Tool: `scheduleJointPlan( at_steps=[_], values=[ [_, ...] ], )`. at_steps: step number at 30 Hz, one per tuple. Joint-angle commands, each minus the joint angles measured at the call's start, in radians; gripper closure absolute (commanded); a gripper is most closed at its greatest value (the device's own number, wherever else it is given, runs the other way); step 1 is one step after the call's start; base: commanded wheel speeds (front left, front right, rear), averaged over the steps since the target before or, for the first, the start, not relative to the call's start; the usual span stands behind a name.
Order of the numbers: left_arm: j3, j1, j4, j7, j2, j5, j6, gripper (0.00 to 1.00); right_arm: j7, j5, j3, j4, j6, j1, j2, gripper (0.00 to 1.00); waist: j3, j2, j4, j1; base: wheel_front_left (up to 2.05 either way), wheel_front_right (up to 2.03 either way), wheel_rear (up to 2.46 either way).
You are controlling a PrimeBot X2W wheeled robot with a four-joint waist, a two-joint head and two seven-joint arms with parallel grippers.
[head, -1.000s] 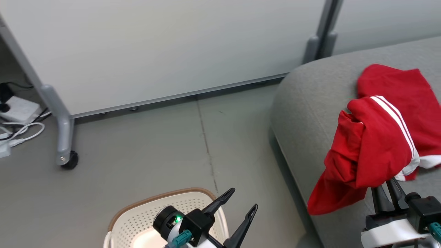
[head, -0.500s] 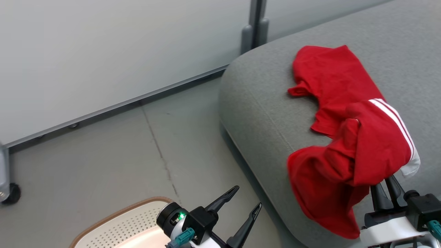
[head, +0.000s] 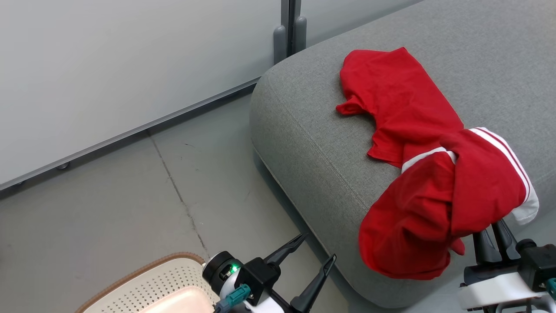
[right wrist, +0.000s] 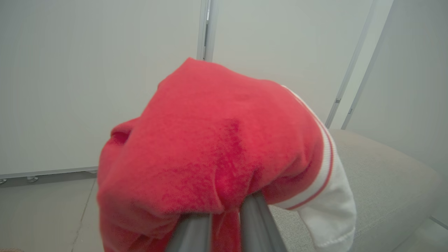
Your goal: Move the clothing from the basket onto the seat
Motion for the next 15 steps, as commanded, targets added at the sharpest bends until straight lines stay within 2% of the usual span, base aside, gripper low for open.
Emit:
scheduleJointPlan(
  at_steps=[1, 8, 15],
  values=[
    [0.011, -0.012, 0.001, 0.000, 0.004, -0.003, -0.001, 0.00, -0.005, -0.005, 0.001, 0.000, 0.000, -0.005, -0.004, 1.00, -0.002, 0.0000, 0.002, 0.0000, 0.00, 0.00, 0.00],
    [0.027, 0.011, -0.006, 0.000, 0.005, -0.001, -0.001, 0.00, -0.005, -0.028, -0.003, -0.014, 0.000, -0.042, -0.039, 1.00, -0.006, 0.0000, 0.017, 0.0000, 0.00, 0.00, 0.00],
    [0.032, 0.011, -0.005, 0.000, 0.004, 0.010, -0.001, 0.00, -0.005, -0.027, -0.031, -0.055, 0.000, -0.167, -0.124, 1.00, 0.012, 0.0000, 0.039, 0.0000, 0.00, 0.00, 0.00]
  ],
)
